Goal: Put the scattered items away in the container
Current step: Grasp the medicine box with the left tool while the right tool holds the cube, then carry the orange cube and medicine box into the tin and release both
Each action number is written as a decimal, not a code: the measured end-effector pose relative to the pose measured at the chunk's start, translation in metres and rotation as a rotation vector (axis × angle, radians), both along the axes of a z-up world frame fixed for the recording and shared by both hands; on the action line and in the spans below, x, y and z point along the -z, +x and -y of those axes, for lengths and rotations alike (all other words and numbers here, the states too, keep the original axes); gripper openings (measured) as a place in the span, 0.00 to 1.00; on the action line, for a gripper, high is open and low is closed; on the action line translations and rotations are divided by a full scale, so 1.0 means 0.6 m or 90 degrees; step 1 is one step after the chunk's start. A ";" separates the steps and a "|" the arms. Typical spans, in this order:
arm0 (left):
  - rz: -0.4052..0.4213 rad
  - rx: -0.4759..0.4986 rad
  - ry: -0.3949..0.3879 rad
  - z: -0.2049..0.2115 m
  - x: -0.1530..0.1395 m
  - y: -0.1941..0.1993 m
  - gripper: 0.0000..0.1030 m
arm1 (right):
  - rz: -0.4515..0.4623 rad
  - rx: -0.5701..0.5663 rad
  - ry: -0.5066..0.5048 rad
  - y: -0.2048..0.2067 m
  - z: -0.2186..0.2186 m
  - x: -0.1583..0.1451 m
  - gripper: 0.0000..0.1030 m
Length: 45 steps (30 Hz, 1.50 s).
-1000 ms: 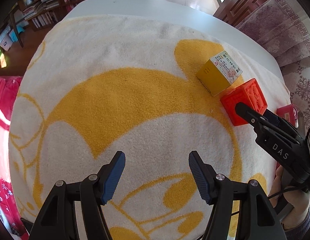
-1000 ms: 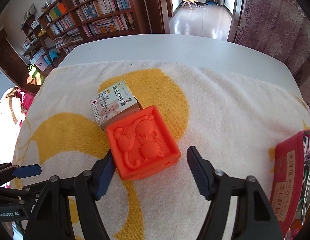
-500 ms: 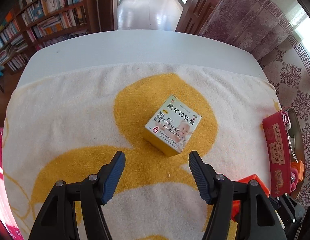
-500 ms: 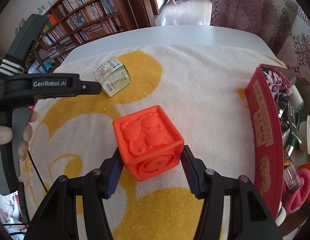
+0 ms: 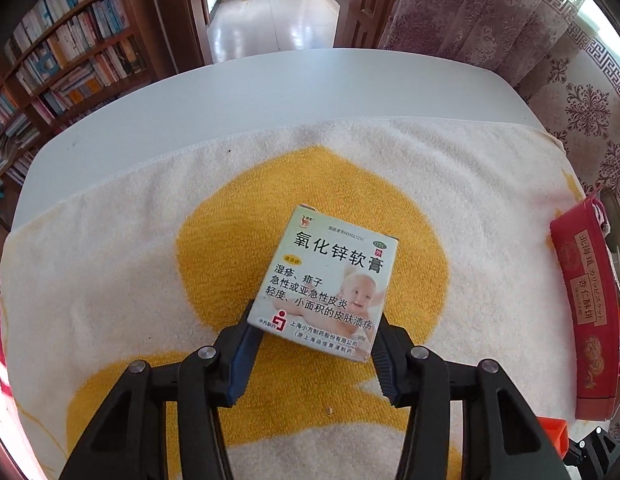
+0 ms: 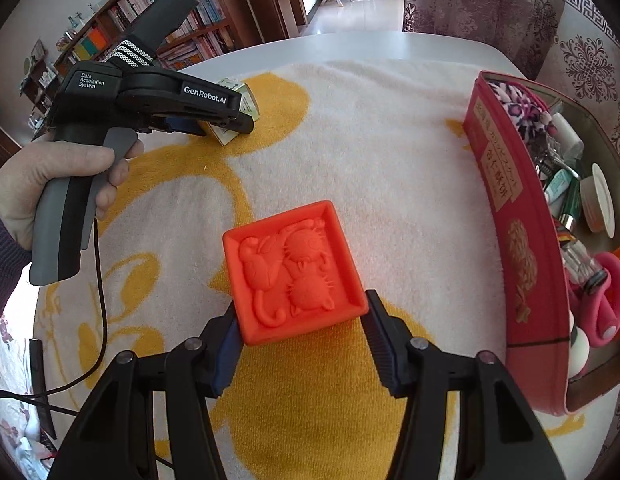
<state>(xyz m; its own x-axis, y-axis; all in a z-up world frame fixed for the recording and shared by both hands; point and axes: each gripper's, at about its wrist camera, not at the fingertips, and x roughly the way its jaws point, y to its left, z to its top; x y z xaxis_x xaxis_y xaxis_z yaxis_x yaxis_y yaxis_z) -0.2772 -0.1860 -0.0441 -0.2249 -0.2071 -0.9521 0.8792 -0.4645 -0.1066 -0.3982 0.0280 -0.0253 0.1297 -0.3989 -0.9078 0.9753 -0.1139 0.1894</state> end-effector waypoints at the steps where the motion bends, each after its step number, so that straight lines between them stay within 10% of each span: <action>1: -0.006 -0.003 0.003 -0.003 -0.003 0.002 0.49 | 0.000 -0.001 0.001 0.001 0.002 0.000 0.57; 14: -0.035 -0.008 -0.013 -0.112 -0.081 -0.015 0.48 | 0.002 -0.032 -0.028 -0.016 -0.069 -0.048 0.56; 30: -0.085 0.092 -0.066 -0.265 -0.209 -0.229 0.49 | 0.012 0.076 -0.108 -0.179 -0.217 -0.143 0.56; 45: -0.085 0.119 -0.046 -0.314 -0.205 -0.385 0.58 | -0.002 0.141 -0.143 -0.300 -0.281 -0.171 0.56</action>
